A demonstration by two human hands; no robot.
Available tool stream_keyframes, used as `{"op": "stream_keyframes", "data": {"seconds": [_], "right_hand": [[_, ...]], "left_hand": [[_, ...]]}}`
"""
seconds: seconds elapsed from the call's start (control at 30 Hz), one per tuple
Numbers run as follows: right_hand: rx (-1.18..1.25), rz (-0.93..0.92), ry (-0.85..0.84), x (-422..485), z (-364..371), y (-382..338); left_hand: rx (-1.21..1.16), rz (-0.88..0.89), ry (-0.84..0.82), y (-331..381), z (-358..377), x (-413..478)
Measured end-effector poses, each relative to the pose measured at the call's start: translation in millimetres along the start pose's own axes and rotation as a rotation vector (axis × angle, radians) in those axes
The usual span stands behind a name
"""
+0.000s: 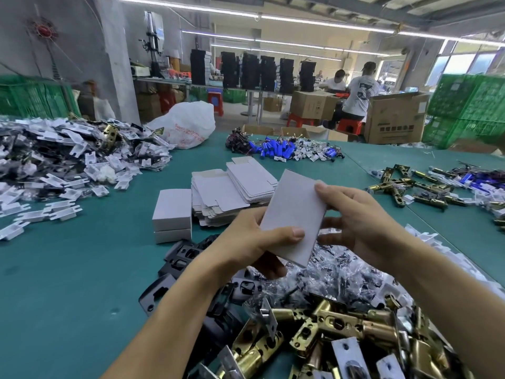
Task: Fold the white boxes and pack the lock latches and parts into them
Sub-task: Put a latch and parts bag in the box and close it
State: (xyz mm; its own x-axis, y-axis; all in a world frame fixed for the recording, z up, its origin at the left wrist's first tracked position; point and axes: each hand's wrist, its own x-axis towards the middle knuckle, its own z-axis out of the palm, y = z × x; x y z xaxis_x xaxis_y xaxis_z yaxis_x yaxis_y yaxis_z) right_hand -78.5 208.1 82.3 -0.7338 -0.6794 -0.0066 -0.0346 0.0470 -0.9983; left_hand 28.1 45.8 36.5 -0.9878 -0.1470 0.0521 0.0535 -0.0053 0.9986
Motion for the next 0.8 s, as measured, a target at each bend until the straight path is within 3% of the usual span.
{"op": "stream_keyframes", "data": {"seconds": [0.1,0.3,0.47,0.53,0.63,0.8], "right_hand": [[0.061,0.042,0.001,1,-1,0],[0.194,0.065,-0.011,2,-4,6],[-0.004,0.142,-0.179,-5,-9,8],[-0.059,0.144,-0.228,-7,-8,11],[0.068,0.131,-0.203,-7,-3,12],[0.055,0.105,-0.200,-2,-4,20]], "left_hand": [[-0.023,-0.050,0.032,3,0,0],[-0.111,-0.048,0.316,0,2,5],[-0.257,0.038,0.506,3,-4,7],[-0.199,0.068,0.491,3,-4,7],[-0.132,0.077,0.442,6,1,8],[-0.107,-0.013,0.351,9,5,4]]}}
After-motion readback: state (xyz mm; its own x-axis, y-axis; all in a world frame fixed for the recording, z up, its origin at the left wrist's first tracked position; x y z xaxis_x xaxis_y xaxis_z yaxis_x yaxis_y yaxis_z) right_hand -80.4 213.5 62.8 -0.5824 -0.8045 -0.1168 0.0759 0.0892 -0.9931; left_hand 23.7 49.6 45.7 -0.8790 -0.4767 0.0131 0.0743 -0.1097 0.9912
